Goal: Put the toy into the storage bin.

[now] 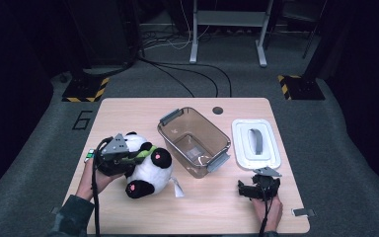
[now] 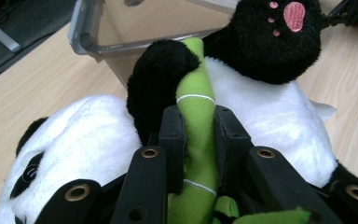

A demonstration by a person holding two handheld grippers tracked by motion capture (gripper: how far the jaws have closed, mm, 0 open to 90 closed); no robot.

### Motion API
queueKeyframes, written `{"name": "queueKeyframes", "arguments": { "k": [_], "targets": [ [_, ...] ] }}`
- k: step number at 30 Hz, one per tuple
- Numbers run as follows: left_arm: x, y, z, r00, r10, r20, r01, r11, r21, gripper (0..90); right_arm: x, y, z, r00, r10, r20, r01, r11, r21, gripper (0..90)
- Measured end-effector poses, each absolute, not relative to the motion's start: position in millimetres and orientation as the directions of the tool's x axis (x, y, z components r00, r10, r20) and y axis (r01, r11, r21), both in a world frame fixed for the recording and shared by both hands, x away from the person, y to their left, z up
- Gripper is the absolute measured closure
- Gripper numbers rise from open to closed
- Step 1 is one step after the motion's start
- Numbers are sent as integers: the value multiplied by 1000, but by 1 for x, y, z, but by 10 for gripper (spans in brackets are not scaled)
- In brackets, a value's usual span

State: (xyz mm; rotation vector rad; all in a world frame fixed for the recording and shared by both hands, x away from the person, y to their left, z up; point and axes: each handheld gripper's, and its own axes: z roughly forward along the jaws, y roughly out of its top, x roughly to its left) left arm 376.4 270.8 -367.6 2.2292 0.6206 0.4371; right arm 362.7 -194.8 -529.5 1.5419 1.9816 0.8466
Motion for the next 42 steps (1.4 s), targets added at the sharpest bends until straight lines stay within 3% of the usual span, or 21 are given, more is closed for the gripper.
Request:
{"name": "queueKeyframes", "arguments": {
  "k": [27, 42],
  "targets": [
    [402, 272, -311, 831, 539, 138, 231, -560, 796, 761, 363, -195, -529, -244, 970, -1, 669, 169, 724, 20],
    [423, 251, -288, 847, 503, 172, 185, -582, 792, 761, 363, -195, -529, -246, 969, 1, 670, 169, 723, 20]
  ]
}}
